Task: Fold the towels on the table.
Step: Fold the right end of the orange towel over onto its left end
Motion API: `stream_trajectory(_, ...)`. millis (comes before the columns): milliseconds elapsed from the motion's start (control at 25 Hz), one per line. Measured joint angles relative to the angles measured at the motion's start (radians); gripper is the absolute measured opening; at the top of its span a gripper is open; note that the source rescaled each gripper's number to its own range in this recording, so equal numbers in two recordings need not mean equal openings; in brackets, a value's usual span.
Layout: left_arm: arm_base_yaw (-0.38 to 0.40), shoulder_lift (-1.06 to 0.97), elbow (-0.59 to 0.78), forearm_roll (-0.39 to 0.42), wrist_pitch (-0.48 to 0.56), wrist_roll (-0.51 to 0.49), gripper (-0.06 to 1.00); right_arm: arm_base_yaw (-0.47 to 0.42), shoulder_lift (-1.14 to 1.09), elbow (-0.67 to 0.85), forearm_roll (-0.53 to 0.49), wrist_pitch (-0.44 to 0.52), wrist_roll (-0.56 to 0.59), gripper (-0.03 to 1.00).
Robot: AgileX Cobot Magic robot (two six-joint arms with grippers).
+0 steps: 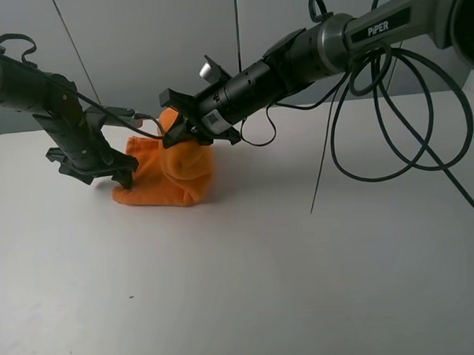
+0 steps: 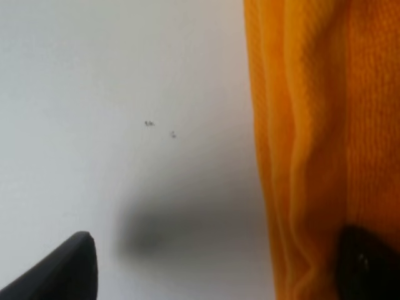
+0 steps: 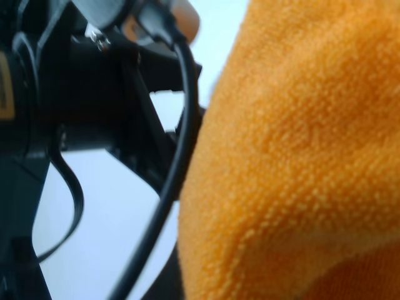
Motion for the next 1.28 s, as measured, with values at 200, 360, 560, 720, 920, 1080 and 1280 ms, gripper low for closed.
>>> stream_trajectory(200,0.0,0.0,0.0,-0.002,-0.003,0.0,1.0,0.004,0.001,-0.002,-0.016,-0.001,0.005,0.07)
stream_trajectory(360,-0.002,0.0,0.0,-0.002,-0.004,0.0,1.0,-0.004,0.002,-0.002,-0.013,-0.027,0.005,0.07)
stream_trajectory(560,-0.002,0.0,0.0,-0.004,-0.008,0.001,1.0,0.004,0.036,-0.004,0.081,-0.029,-0.006,0.07)
stream_trajectory(720,-0.002,0.0,0.0,-0.006,-0.012,0.001,1.0,0.01,0.07,-0.004,0.149,-0.02,-0.017,0.07)
stream_trajectory(920,-0.002,0.0,0.0,-0.008,-0.012,0.001,1.0,0.02,0.074,-0.004,0.192,-0.081,-0.021,0.07)
stream_trajectory(1080,-0.002,0.0,0.0,-0.01,-0.016,0.001,1.0,0.024,0.08,0.0,0.237,-0.137,-0.017,0.07)
stream_trajectory(1280,-0.004,0.0,0.0,-0.011,-0.02,0.001,1.0,0.026,0.08,0.029,0.269,-0.171,-0.02,0.07)
